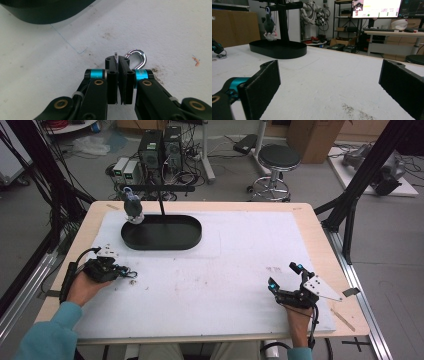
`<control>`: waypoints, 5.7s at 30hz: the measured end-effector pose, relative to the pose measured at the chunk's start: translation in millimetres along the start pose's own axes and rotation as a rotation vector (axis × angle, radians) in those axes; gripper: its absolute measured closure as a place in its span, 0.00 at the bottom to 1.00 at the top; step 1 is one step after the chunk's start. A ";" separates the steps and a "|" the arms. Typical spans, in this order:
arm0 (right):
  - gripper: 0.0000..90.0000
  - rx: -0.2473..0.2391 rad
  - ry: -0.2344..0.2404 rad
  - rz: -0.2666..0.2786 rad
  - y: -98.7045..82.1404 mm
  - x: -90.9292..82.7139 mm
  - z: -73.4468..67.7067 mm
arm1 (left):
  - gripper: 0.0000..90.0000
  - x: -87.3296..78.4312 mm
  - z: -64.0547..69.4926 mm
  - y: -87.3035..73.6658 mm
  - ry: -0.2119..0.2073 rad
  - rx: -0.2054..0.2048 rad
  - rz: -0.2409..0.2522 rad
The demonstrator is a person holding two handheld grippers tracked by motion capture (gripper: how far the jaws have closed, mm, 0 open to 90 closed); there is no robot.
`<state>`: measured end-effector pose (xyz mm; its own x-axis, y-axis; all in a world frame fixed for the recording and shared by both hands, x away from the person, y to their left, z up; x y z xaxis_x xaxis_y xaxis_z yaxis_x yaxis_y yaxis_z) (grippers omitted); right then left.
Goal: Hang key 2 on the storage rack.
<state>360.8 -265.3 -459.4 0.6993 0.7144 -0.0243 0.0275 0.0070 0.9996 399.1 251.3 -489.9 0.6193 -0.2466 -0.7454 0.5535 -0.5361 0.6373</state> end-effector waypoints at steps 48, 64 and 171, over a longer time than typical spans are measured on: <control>0.03 0.000 -0.002 0.000 0.0 0.0 0.1 | 0.98 -55.3 -25.9 121.1 -0.037 -0.066 0.306; 0.03 -0.002 0.000 0.003 0.3 -0.1 0.3 | 0.98 -61.2 -43.3 172.0 -0.021 -0.052 0.346; 0.03 -0.001 -0.005 -0.003 -0.2 0.0 -0.2 | 0.98 4.4 -95.5 232.1 0.019 -0.036 0.233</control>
<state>360.7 -265.1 -459.6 0.7031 0.7106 -0.0273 0.0286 0.0101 0.9995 583.5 202.9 -326.6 0.7428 -0.3451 -0.5737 0.4136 -0.4373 0.7986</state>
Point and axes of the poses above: each handheld gripper's, and its own axes: x roughly forward along the jaws, y roughly out of its top, z roughly to its right, the point moved 9 cm from there along x, roughly forward along the jaws, and after that the axes turned 11 degrees about y, right-handed, at the moved point
